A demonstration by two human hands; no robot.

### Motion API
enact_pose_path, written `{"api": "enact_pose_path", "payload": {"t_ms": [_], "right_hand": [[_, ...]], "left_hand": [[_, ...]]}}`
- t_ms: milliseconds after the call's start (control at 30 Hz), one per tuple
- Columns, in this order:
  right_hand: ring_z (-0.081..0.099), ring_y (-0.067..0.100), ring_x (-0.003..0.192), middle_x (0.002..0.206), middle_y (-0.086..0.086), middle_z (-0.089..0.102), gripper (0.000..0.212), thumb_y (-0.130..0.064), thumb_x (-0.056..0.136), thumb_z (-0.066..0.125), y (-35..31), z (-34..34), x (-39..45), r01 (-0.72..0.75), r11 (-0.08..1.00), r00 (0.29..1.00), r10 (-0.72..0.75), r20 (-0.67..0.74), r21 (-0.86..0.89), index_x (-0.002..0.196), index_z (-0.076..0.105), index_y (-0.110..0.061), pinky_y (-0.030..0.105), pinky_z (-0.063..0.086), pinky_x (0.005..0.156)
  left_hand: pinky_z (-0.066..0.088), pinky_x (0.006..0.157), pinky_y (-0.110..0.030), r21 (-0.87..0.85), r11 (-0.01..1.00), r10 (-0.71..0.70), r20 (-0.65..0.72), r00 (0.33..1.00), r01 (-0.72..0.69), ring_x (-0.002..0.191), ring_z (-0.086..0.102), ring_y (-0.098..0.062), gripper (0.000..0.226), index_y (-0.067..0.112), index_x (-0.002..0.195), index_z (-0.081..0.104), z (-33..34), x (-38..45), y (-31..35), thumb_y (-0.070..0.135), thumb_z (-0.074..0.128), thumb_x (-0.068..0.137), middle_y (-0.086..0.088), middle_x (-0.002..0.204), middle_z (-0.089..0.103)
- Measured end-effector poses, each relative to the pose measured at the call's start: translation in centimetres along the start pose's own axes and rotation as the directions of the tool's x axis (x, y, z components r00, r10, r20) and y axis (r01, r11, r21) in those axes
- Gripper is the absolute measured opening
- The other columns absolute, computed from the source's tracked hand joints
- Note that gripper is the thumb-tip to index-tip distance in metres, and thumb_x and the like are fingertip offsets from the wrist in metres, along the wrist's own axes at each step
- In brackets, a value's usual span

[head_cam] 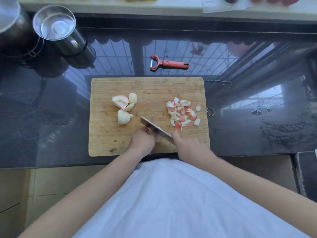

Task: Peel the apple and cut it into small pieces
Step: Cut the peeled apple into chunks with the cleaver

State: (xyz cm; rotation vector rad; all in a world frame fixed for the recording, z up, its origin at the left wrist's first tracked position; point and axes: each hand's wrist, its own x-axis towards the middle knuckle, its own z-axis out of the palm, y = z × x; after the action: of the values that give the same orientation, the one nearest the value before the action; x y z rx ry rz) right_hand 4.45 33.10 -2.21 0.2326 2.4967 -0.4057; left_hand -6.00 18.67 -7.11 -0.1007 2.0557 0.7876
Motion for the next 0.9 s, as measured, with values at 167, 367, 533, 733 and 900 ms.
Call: {"api": "enact_pose_path", "payload": {"t_ms": [167, 367, 533, 733, 900], "right_hand": [[0.059, 0.031, 0.052, 0.088, 0.006, 0.055, 0.029, -0.014, 0.087, 0.053, -1.4, 1.3, -0.4, 0.073, 0.966, 0.974, -0.123, -0.191, -0.248, 0.110, 0.036, -0.013, 0.029, 0.012, 0.037], [0.043, 0.027, 0.028, 0.062, 0.005, 0.050, 0.045, -0.007, 0.063, 0.072, -1.2, 2.2, -0.6, 0.087, 0.966, 0.969, -0.139, -0.205, -0.244, 0.102, 0.049, -0.010, 0.020, 0.010, 0.037], [0.061, 0.037, 0.069, 0.082, 0.005, 0.055, 0.034, -0.005, 0.089, 0.044, -0.7, 0.8, -0.2, 0.083, 0.988, 0.995, -0.089, -0.040, -0.132, 0.119, 0.031, -0.016, 0.036, 0.032, 0.047], [0.055, 0.034, 0.077, 0.088, 0.007, 0.057, 0.019, -0.024, 0.102, 0.042, 2.3, -2.0, 2.1, 0.018, 0.991, 0.997, -0.028, 0.071, 0.131, 0.116, 0.029, -0.022, 0.044, 0.048, 0.068], [0.054, 0.032, 0.076, 0.089, 0.008, 0.058, 0.034, -0.019, 0.099, 0.045, 2.2, -3.7, 2.4, 0.046, 0.999, 0.998, -0.046, 0.041, 0.002, 0.132, 0.033, -0.017, 0.037, 0.040, 0.060]], "left_hand": [[0.065, 0.064, -0.047, -0.008, 1.000, -0.015, 0.012, 1.000, 0.016, 0.080, 0.073, -0.031, 0.025, 0.022, 0.101, 0.069, 0.0, 0.0, 0.0, 0.036, 0.050, 0.093, -0.008, 0.095, 0.073], [0.065, 0.061, -0.049, -0.030, 0.996, -0.082, 0.013, 0.997, 0.083, 0.075, 0.075, -0.032, 0.028, 0.021, 0.093, 0.068, 0.2, 0.1, -0.5, 0.041, 0.052, 0.081, -0.009, 0.088, 0.075], [0.064, 0.061, -0.048, 0.010, 1.000, -0.024, -0.008, 1.000, 0.024, 0.074, 0.073, -0.032, 0.029, 0.020, 0.096, 0.068, 0.3, -0.2, 0.1, 0.040, 0.048, 0.091, -0.007, 0.088, 0.071], [0.065, 0.062, -0.045, 0.006, 1.000, -0.020, -0.034, 0.999, 0.021, 0.067, 0.074, -0.029, 0.028, 0.023, 0.094, 0.062, 0.4, -0.5, 0.4, 0.043, 0.043, 0.091, -0.008, 0.090, 0.070], [0.065, 0.062, -0.045, -0.016, 0.999, -0.045, -0.028, 0.999, 0.045, 0.069, 0.075, -0.030, 0.031, 0.020, 0.100, 0.063, 0.3, -0.6, 0.3, 0.042, 0.044, 0.094, -0.010, 0.097, 0.069]]}}
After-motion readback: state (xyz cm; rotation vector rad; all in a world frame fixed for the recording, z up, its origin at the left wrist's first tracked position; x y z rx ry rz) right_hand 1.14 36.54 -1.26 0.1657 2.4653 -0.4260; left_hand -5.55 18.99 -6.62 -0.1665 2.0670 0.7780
